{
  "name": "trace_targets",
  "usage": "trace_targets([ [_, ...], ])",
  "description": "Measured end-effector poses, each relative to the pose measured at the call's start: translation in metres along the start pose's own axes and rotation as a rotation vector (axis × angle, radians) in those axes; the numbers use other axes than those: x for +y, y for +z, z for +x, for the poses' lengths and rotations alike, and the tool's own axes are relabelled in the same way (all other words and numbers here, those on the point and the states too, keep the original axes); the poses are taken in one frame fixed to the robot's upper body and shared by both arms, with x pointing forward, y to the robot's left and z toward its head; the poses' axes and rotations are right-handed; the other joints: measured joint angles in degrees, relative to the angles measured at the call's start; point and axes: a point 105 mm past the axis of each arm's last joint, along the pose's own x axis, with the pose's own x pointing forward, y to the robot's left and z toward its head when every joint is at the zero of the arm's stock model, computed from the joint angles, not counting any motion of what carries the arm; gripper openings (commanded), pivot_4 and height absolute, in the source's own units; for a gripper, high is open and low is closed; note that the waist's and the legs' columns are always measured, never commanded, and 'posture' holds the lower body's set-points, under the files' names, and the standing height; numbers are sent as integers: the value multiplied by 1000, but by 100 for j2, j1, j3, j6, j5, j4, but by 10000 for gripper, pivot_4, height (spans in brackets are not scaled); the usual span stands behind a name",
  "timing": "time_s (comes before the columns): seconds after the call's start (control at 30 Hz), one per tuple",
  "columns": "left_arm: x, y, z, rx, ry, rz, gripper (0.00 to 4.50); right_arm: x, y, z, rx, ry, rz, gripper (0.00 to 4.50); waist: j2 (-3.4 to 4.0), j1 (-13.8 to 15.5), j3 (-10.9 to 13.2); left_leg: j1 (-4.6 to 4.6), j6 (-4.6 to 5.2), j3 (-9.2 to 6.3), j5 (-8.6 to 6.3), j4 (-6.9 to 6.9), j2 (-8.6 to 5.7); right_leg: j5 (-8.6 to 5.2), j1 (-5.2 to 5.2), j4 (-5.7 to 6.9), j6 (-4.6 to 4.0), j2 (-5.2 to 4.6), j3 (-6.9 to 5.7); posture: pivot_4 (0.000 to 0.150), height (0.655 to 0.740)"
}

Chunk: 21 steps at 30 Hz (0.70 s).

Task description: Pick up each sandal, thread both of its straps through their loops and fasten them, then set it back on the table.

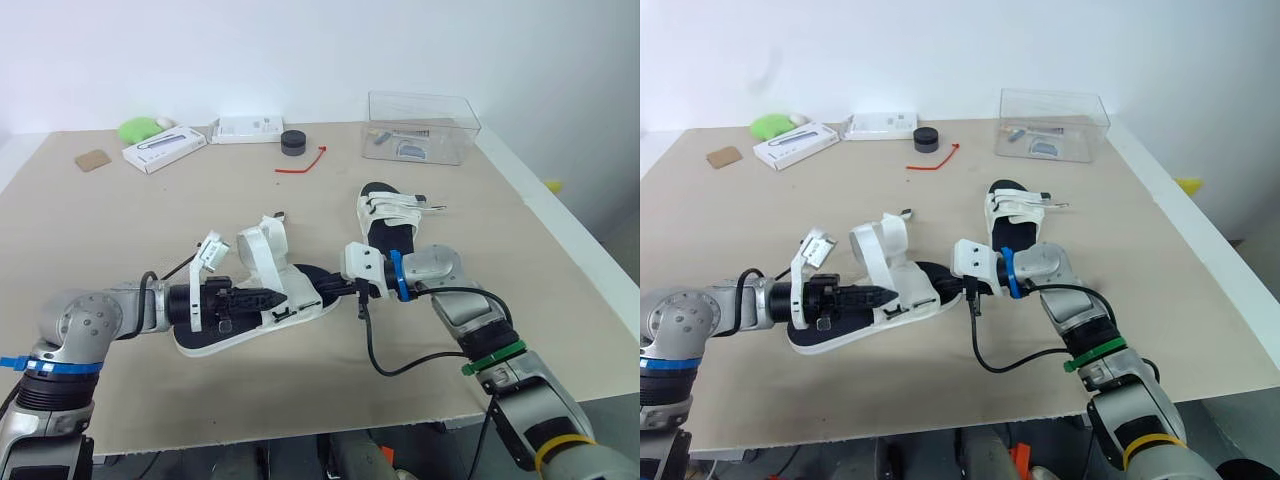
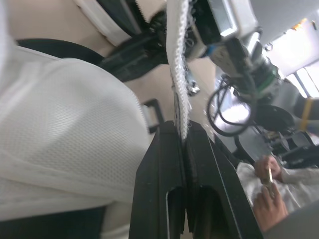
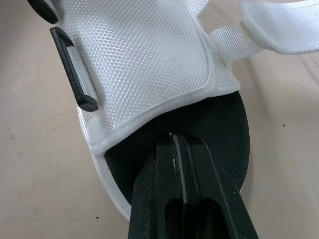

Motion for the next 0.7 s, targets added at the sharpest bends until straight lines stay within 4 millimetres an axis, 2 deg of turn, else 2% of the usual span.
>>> trace_targets([
  [0.7, 6, 6, 7, -6, 59, -63, 103, -1, 1, 2, 1, -2, -7, 0, 0, 3, 0, -2, -1, -6, 0, 0, -2, 0, 2, 0, 2, -8, -4, 1500, 7400],
])
